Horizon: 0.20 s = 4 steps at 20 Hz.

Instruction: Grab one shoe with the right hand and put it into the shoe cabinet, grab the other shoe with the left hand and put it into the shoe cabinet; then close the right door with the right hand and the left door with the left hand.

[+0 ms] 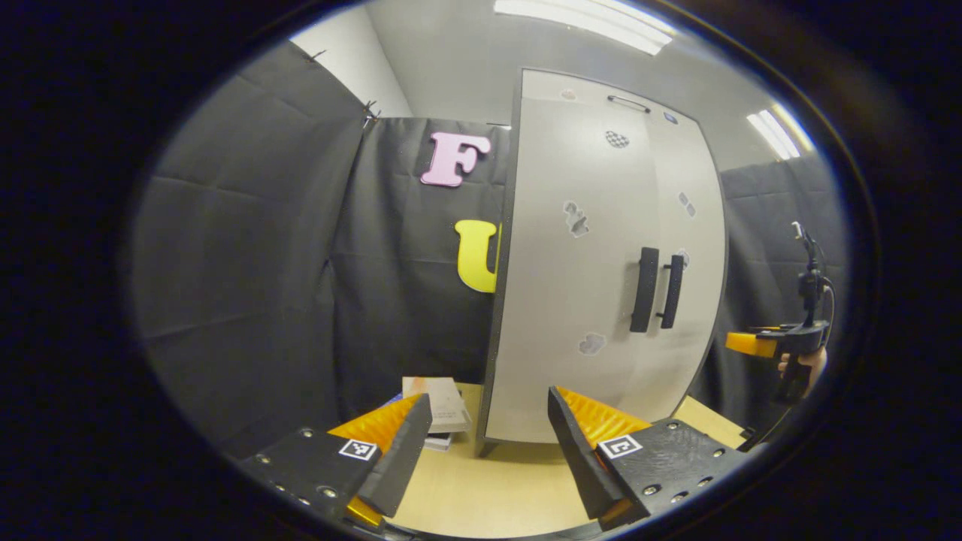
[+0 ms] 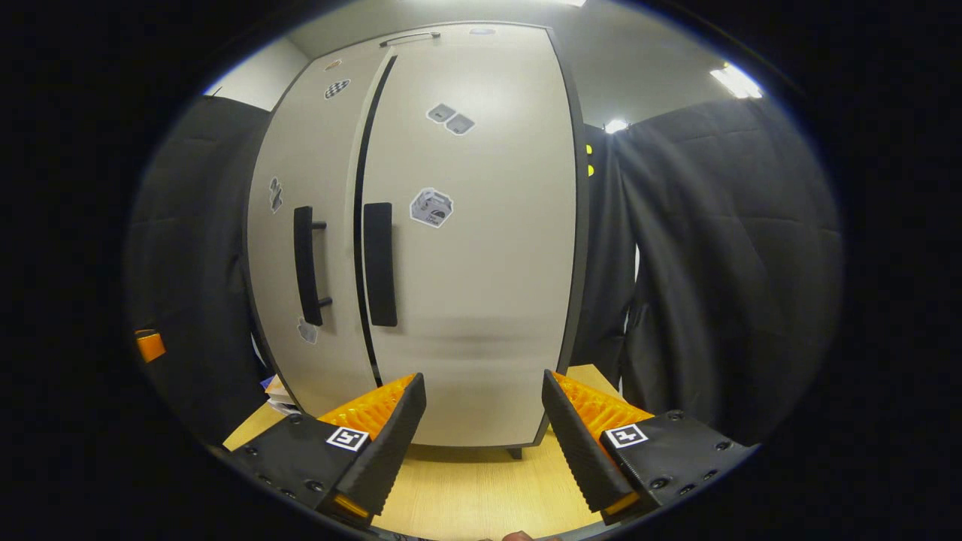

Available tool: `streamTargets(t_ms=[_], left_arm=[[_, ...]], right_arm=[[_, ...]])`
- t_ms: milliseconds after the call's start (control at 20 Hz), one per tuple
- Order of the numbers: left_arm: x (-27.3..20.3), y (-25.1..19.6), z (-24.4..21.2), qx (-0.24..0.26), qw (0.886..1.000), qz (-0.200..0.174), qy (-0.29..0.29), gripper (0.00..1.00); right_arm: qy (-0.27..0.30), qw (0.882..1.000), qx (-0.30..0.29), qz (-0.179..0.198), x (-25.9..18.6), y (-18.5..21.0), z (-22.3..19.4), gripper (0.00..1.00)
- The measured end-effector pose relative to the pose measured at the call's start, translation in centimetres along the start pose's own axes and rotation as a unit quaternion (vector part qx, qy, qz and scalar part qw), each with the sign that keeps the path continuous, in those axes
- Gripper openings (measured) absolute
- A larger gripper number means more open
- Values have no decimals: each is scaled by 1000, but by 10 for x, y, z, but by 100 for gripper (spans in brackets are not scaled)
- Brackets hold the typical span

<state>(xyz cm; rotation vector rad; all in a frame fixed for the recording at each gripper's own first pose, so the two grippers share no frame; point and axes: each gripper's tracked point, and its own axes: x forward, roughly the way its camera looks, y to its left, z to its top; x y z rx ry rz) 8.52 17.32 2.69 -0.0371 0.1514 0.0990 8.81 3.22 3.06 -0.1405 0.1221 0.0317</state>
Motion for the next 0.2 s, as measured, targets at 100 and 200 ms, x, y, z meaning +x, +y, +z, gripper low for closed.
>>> streamTargets(t_ms=[100, 200], left_arm=[[2, -4, -3, 14, 1000, -4, 2, 97], [5, -7, -12, 28, 1000, -7, 11, 90]], right_arm=[[5, 1000, 0, -7, -6, -4, -2, 98], [6, 1000, 1, -18, -8, -11, 0, 99]])
